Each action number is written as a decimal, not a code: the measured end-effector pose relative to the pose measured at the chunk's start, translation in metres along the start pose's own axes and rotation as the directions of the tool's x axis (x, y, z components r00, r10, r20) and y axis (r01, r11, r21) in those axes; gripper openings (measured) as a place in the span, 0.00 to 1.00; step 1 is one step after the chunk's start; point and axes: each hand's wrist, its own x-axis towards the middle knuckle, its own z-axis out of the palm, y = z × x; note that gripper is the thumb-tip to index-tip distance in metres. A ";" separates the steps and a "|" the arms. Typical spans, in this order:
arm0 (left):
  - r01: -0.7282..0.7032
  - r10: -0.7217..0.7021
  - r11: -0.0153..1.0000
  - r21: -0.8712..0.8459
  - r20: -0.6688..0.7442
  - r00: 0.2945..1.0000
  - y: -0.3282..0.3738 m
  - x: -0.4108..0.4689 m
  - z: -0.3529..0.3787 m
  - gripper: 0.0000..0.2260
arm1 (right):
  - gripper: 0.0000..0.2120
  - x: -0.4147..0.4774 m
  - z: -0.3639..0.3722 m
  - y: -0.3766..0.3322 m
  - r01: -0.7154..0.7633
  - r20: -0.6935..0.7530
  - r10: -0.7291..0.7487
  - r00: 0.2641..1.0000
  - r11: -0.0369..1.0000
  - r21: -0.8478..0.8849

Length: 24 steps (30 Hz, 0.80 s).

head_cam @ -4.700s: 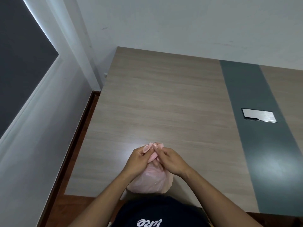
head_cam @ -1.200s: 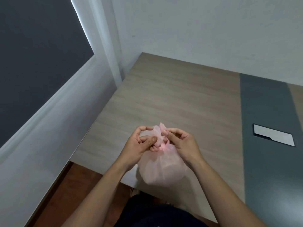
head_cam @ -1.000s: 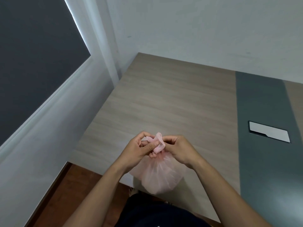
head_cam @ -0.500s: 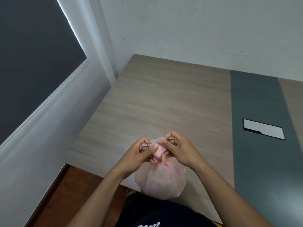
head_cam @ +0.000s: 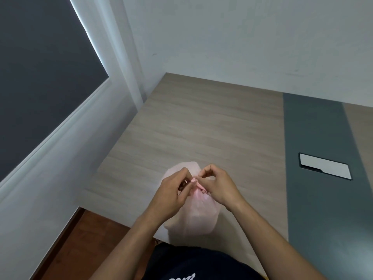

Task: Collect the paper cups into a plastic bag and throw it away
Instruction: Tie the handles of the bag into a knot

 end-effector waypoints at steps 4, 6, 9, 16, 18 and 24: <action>0.055 -0.052 0.998 0.022 -0.103 0.993 0.000 0.004 0.004 0.08 | 0.34 0.002 -0.004 -0.008 0.003 0.060 0.003 0.998 0.994 -0.107; 0.091 -0.082 0.995 0.048 -0.158 0.984 0.003 0.007 0.009 0.08 | 0.35 0.007 -0.003 -0.012 -0.017 0.070 0.024 0.997 0.996 -0.092; 0.167 -0.155 0.985 0.041 -0.207 0.966 0.007 0.011 0.013 0.09 | 0.24 0.011 -0.003 -0.015 -0.110 0.186 0.106 0.977 0.994 0.013; 0.333 -0.353 0.929 -0.159 -0.114 0.929 0.004 0.019 0.009 0.10 | 0.12 0.012 -0.018 0.015 0.044 0.423 -0.018 0.906 0.998 -0.050; 0.366 -0.388 0.911 -0.191 -0.095 0.917 0.004 0.021 0.009 0.10 | 0.08 0.013 -0.017 0.020 0.052 0.401 -0.033 0.915 0.998 -0.037; 0.471 -0.488 0.820 -0.324 0.035 0.872 -0.005 0.023 0.008 0.09 | 0.09 0.013 -0.016 0.021 0.135 0.207 -0.137 0.969 0.991 0.028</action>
